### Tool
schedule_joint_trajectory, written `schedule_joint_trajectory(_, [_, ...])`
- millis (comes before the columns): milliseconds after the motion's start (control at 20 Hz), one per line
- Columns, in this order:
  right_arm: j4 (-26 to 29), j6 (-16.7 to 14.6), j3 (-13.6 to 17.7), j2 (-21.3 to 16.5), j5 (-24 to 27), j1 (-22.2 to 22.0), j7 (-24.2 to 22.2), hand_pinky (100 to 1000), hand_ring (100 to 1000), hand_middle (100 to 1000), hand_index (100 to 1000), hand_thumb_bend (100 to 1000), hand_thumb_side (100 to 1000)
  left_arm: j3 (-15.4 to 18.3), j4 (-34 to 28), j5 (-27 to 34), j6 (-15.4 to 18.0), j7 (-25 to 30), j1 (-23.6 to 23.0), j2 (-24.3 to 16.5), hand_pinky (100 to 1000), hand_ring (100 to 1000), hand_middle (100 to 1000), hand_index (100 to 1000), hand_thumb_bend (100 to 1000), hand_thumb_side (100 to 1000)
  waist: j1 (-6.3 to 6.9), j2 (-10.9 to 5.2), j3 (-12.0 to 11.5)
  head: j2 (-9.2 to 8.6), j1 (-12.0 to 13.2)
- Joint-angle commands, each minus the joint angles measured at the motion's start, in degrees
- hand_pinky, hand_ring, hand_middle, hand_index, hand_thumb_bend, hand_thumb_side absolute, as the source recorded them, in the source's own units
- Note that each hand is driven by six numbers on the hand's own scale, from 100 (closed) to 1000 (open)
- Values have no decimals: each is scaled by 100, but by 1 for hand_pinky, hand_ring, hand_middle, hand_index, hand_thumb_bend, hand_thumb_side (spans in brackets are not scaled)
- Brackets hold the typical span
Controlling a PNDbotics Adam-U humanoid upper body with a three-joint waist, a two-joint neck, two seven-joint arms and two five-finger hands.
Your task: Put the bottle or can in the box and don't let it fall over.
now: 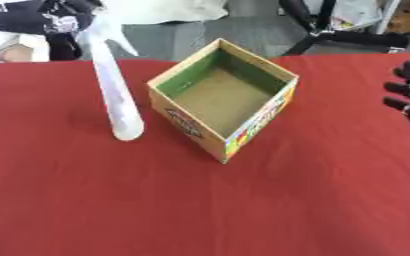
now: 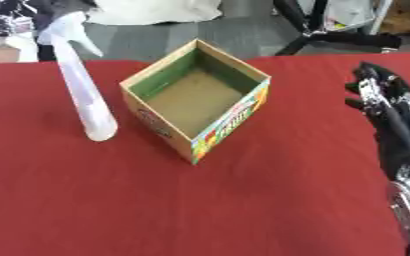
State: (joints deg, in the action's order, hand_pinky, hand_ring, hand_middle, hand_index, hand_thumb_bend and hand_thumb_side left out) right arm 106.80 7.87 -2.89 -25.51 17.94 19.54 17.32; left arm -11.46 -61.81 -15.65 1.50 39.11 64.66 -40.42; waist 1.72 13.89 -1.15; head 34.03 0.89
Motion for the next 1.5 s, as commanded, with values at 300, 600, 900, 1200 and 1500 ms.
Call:
schedule_joint_trajectory(300, [54, -7, 17, -62, 24, 58, -19, 812, 824, 823, 846, 100, 580, 46, -17, -98, -90, -342, 153, -65, 854, 834, 817, 862, 261, 636, 6, -30, 47, -74, 24])
schedule_joint_trajectory(600, [68, -9, 21, -67, 26, 72, -22, 813, 824, 823, 846, 100, 583, 13, -8, -128, -99, -318, 134, -42, 842, 822, 803, 853, 275, 611, 5, -7, 107, -103, 28])
schedule_joint_trajectory(900, [53, -3, 6, -36, 30, 68, -43, 814, 824, 823, 847, 100, 594, 6, 13, -157, -125, -293, 160, 4, 825, 801, 783, 843, 246, 578, 10, 14, 139, -110, 41])
schedule_joint_trajectory(1200, [48, -4, 12, -25, 30, 68, -45, 814, 825, 823, 847, 100, 602, -2, 69, -193, -151, -327, 179, 64, 817, 788, 768, 833, 228, 542, 13, 34, 181, -131, 46])
schedule_joint_trajectory(1500, [22, -1, 8, -14, 24, 51, -53, 815, 825, 823, 847, 100, 610, 7, 74, -181, -193, -360, 198, 63, 789, 753, 739, 810, 118, 486, 15, 35, 173, -106, 37])
